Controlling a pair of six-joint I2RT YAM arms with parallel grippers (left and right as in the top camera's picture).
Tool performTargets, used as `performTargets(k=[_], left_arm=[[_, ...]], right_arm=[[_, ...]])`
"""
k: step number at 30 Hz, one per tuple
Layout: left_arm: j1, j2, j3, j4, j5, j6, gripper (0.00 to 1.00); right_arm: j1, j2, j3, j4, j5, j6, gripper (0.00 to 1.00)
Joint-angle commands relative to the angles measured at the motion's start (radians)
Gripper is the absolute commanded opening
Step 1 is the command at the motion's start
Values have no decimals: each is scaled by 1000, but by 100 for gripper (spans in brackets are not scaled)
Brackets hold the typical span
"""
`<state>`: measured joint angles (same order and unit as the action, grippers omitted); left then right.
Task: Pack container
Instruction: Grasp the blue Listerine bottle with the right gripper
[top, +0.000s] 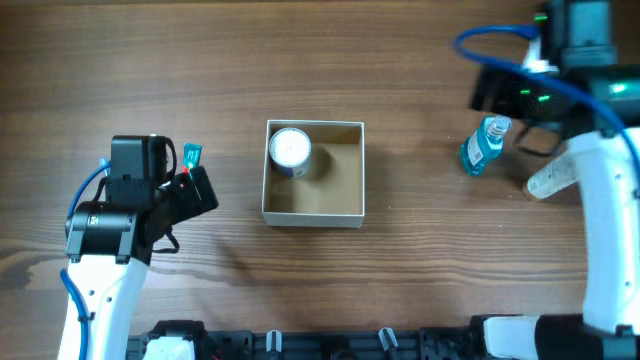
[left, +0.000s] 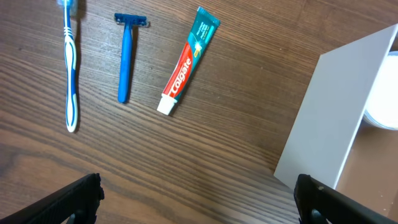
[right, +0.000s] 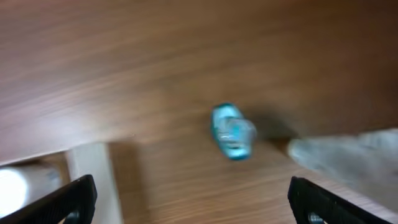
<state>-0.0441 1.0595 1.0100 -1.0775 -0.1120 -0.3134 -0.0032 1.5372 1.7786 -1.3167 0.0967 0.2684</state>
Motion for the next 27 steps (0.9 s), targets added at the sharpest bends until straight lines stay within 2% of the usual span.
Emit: performTargets(k=[1, 5, 12, 14, 16, 18, 19, 22, 27], left_arm=[[-4, 0, 19, 0, -17, -9, 100], [-4, 0, 19, 3, -17, -9, 100], [-4, 0, 19, 4, -17, -9, 100], [-4, 0, 19, 4, -17, -9, 100], [-4, 0, 19, 3, -17, -9, 100], [-4, 0, 19, 3, -17, -9, 100], [-4, 0, 19, 4, -17, -9, 100], [-4, 0, 19, 3, -17, -9, 100], [-4, 0, 19, 3, -17, -9, 100]], right_arm=[[-126, 61, -54, -5, -128, -137, 100], [-161, 140, -171, 13, -177, -244, 100], [-160, 223, -316, 168, -176, -259, 99], [-157, 243, -317, 221, -173, -270, 96], [-157, 253, -317, 240, -172, -289, 91], [-157, 255, -317, 242, -172, -293, 81], [-157, 255, -317, 243, -172, -292, 72], [-157, 255, -317, 239, -173, -293, 59], [-157, 255, -317, 235, -177, -296, 44]])
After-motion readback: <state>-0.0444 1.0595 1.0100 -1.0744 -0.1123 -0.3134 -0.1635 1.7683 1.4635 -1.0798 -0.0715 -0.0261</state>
